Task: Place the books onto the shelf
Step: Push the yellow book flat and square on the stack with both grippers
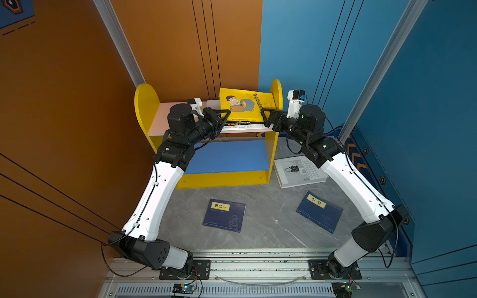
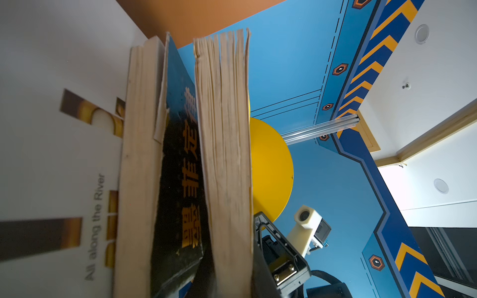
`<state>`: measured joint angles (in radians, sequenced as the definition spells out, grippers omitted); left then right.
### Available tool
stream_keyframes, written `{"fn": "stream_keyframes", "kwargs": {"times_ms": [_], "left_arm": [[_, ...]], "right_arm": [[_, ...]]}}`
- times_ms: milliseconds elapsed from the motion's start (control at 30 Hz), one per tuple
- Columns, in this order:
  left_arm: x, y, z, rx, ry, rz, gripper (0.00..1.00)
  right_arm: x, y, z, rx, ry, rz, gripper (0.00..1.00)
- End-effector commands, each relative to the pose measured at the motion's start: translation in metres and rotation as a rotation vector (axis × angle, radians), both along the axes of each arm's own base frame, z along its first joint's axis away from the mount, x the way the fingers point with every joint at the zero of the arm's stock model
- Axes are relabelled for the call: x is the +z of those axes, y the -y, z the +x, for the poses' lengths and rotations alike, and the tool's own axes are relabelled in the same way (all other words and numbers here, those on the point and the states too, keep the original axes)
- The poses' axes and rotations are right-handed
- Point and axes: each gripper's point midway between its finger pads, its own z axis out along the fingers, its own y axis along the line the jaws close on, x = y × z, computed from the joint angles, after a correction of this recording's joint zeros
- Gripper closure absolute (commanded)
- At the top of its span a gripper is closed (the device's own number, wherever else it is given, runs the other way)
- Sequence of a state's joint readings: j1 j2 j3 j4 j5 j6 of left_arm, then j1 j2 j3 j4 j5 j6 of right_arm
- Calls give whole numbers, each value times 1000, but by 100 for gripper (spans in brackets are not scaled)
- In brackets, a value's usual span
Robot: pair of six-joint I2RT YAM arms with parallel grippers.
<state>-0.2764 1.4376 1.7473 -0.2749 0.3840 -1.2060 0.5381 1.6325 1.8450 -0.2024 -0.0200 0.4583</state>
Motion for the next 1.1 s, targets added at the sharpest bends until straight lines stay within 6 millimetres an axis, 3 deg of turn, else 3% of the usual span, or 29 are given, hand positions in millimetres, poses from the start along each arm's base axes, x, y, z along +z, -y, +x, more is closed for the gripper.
{"fn": "stream_keyframes", "kwargs": {"times_ms": [0, 233, 433, 633, 800, 867, 1067], "left_arm": [[31, -15, -16, 63, 124, 58, 72], [31, -46, -19, 166, 141, 109, 58], [31, -63, -32, 212, 186, 252, 52], [36, -52, -45, 123, 307, 390, 45], [30, -44, -52, 71, 383, 496, 43], [27, -42, -55, 62, 404, 549, 42], [20, -27, -60, 8, 489, 680, 39]], "right_arm": [[-28, 1, 9, -37, -55, -94, 7], [-30, -1, 8, -36, -60, -100, 8], [-8, 1, -1, -21, 2, -84, 5], [42, -5, -18, 71, 188, -43, 1], [78, 1, -40, 119, 323, -11, 0], [82, 7, -49, 117, 348, -29, 0], [58, 16, -67, 142, 351, -102, 0]]}}
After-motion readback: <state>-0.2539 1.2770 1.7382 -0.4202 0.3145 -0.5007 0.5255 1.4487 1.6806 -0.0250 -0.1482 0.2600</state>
